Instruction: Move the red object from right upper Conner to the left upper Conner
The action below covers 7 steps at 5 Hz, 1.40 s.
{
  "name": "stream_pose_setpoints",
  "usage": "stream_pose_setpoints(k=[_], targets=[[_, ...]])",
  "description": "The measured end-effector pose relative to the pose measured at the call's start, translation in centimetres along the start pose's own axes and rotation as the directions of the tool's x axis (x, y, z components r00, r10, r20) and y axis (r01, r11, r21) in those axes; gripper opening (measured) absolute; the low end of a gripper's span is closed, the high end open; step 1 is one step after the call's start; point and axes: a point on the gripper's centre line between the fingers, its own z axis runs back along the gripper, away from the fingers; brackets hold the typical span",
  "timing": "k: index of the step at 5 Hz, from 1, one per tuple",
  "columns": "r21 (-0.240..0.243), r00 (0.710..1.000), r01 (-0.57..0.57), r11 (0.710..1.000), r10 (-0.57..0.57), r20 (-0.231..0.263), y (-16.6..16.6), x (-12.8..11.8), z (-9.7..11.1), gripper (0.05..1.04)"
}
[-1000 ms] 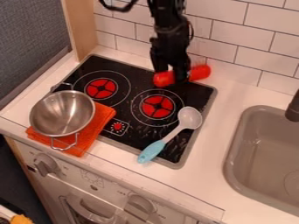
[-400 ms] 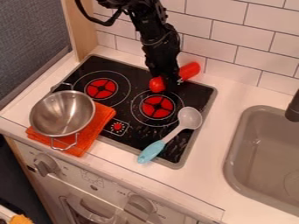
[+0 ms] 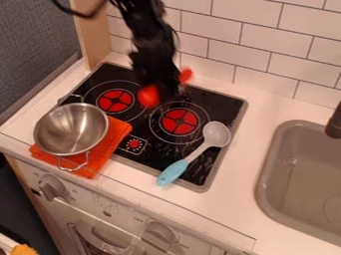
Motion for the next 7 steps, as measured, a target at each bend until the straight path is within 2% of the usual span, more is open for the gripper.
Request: stream_pose_setpoints(k=[1,2,3,4,5,6,7], targets=[[0.087,0.989,-0.143,0.986,0.145,-0.014,3.4,-2.5,0.6,0.512],[0.124,0.969,-0.239,0.963,0.244,-0.026,6.6,-4.2,-0.7,0.511],[0.136,0.958,-0.279,0.951,0.285,-0.026,8.7,-4.1,-2.0,0.511],[0.137,0.963,-0.262,0.955,0.268,-0.025,9.8,-3.5,-2.8,0.585],[0.094,0.973,-0.225,0.97,0.229,-0.034,10.0,-4.3,-3.0,0.904],[0.041,0.981,-0.191,0.981,0.193,-0.036,9.8,-5.6,-2.6,1.008],[-0.015,0.981,-0.194,0.981,0.193,-0.035,10.3,-5.9,-1.1,1.003]])
